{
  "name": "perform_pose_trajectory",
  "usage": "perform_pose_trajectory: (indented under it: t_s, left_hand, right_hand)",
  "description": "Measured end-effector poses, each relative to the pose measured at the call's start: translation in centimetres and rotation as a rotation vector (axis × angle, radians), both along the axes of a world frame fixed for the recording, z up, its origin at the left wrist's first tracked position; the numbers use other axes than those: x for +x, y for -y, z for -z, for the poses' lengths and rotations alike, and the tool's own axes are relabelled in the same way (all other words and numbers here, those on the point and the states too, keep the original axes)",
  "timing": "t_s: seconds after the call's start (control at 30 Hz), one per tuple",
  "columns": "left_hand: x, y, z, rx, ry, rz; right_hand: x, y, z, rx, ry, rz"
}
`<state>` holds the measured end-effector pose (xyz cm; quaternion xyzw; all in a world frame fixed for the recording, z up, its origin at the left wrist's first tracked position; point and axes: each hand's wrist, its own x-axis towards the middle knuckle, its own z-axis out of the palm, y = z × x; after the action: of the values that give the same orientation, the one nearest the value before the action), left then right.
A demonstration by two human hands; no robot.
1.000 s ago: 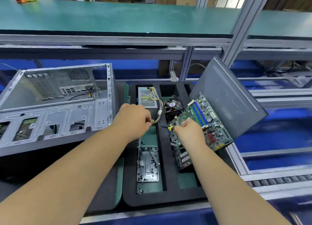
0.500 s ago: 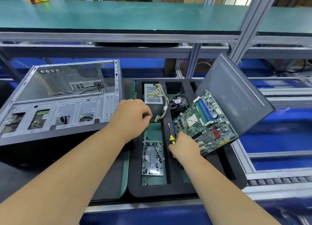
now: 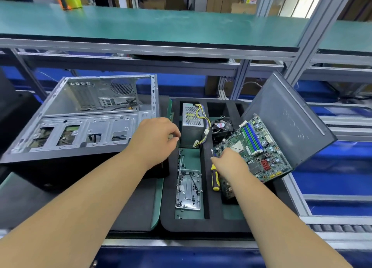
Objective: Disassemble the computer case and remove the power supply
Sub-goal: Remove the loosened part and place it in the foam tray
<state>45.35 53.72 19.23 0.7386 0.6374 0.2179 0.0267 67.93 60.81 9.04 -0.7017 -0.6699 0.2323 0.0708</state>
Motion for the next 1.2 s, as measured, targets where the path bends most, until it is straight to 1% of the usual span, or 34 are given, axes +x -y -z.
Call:
perform_pose_trajectory:
  t_s: [0.2,0.47,0.6,0.73,0.83,0.87,0.93,1.03,1.1,1.13,1.2]
  left_hand:
    - [-5.0,0.9,-1.0,0.056,0.087,-0.079]
    - [-13.9,1.4,-1.9,0.045,0.088,-0.108]
    - [-19.4,1.6,-2.4,-0.017,0.085,-0.118]
    - [-24.9,1.4,-2.5,-0.086,0.097,-0.158]
    - [-28.9,1.1,-2.2,-0.148,0.089,-0.171]
    - [-30.2,1.0,-2.0,-0.171,0.084,-0.169]
    - [-32.4,0.6,-1.6,-0.235,0.028,-0.153]
    - [-34.8,0.3,-0.8,-0.372,-0.138,-0.088]
    - [-35.6,0.3,-0.1,-0.424,-0.263,-0.030]
    - [-35.8,0.4,0.2,-0.437,-0.296,-0.008]
    - [-36.0,0.5,0.5,-0.461,-0.288,0.012]
  right_hand:
    - [-3.6,-2.1,-5.2,0.128,-0.081,-0.023]
    - [-14.0,-1.7,-11.4,0.253,-0.180,-0.104]
    - [-20.0,-1.0,-12.6,0.287,-0.200,-0.152]
    - [-25.6,-0.4,-13.0,0.271,-0.233,-0.220]
    - [-29.4,0.2,-12.9,0.241,-0.282,-0.310]
    - [-30.7,0.4,-12.8,0.239,-0.267,-0.359]
    - [-33.1,0.7,-12.6,0.244,-0.133,-0.497]
    - [-36.1,1.2,-11.9,0.193,0.056,-0.663]
    - [-37.4,1.4,-11.2,0.169,0.112,-0.729]
    - [-37.8,1.4,-10.9,0.155,0.129,-0.753]
    - [-38.3,1.2,-10.6,0.101,0.134,-0.778]
